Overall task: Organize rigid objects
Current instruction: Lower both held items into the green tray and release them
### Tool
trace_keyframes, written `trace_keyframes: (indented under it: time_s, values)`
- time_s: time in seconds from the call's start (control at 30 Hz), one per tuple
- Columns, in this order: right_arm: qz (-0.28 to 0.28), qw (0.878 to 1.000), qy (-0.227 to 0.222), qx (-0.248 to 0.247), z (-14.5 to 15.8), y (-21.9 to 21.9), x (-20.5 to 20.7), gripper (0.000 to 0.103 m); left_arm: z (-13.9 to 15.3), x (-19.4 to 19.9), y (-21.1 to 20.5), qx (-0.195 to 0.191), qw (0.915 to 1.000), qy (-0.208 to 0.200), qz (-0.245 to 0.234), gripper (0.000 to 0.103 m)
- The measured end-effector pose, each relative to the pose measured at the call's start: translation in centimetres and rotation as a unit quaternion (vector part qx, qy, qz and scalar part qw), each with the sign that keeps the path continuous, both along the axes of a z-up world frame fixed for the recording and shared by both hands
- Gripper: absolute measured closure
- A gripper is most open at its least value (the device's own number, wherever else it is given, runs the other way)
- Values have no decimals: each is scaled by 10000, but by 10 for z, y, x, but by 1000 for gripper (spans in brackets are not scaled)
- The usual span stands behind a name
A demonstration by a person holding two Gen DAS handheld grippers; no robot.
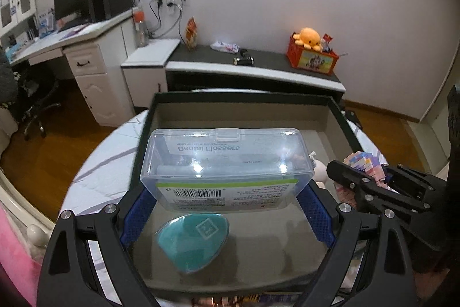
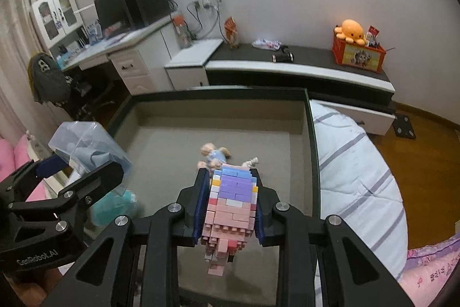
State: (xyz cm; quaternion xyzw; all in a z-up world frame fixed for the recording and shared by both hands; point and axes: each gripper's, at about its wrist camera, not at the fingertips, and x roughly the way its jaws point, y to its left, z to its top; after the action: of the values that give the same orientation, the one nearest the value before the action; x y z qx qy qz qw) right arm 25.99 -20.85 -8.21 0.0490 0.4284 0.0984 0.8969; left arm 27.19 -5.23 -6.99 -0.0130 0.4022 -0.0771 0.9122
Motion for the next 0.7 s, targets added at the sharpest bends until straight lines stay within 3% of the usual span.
trace_keyframes:
  time_s: [0.17,0.33,0.4,0.47,0.57,0.63,0.7]
  values:
    - [-50,9998,161,-101,-14,-3,7,74,-13,11,-3,68,9998,155,-60,10]
    - [-99,9999,103,-94,-13,-7,4,45,-13,11,6,31,9999,164,37,9]
    - [-175,9998,79,-87,-11,-11,2,25,-9,8,12,-32,9999,126,59,5]
    - [-219,9997,57,-53,-8,-13,-1,18,-2,2,16,7,9999,28,115,0]
    - [-213,9998,36,17,-2,-14,-7,15,7,-7,19,100,9998,-96,172,0]
    - [-305,9995,-18,-71,3,-13,-13,3,15,-15,22,36,9996,-173,206,0]
    - [-406,9991,-128,-22,8,-17,-19,0,25,-26,27,79,9991,-294,308,0]
